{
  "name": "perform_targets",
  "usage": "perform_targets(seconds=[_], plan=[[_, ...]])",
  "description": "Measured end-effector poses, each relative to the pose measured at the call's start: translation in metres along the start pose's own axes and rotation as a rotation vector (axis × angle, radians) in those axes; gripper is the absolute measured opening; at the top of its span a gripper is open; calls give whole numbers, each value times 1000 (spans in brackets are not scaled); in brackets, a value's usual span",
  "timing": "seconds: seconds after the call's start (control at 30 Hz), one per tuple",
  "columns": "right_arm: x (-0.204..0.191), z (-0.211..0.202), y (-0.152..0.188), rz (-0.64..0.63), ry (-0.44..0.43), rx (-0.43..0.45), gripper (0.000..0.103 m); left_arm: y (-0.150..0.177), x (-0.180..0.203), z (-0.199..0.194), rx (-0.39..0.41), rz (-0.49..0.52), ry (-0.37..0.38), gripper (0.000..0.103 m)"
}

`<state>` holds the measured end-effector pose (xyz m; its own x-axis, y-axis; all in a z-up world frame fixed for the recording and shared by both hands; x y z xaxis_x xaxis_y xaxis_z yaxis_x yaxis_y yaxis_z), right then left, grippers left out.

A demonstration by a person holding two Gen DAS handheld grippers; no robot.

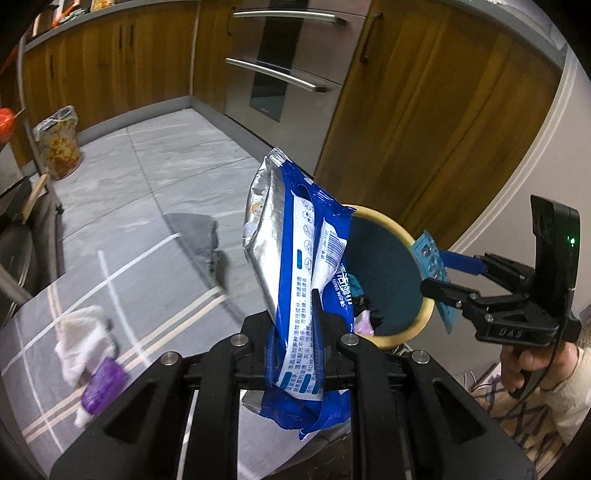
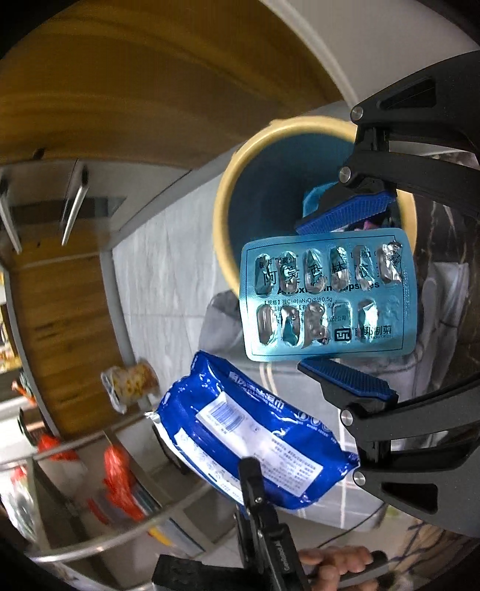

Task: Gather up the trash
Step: 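Carry the wipes pack and blister over the bin to drop them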

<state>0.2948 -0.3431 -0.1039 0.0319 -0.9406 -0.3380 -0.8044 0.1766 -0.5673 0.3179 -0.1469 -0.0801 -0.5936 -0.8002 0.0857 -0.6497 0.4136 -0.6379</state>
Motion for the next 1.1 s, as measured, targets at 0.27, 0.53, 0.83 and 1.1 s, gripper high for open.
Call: perform_targets(seconds=[0.27,0.53,0.83,1.1], plan=[[44,18,-3,95,41,-11,69,-17,27,39,-4,31,-11,15],[71,44,-3,177,73,-45,70,-26,49,86,-49,45,15,16],[90,63,-4,236,92,-73,70,-23,58,123,-102,76,-2,16],[95,66,4,235,97,-87,70,-21,69,137,-128,92,-7,18]])
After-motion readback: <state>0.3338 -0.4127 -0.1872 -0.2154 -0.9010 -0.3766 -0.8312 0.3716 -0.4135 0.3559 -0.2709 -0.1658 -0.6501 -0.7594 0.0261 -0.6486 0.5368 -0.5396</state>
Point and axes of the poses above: each gripper's, at about its wrist camera, not at the fingertips, and z roughly the way its jaws point, x to its right, y to its underside, the point moved 7 cm from there along z, roughly the way its jaws point, and after that the axes turned 11 degrees about z, right-handed, at the moved point
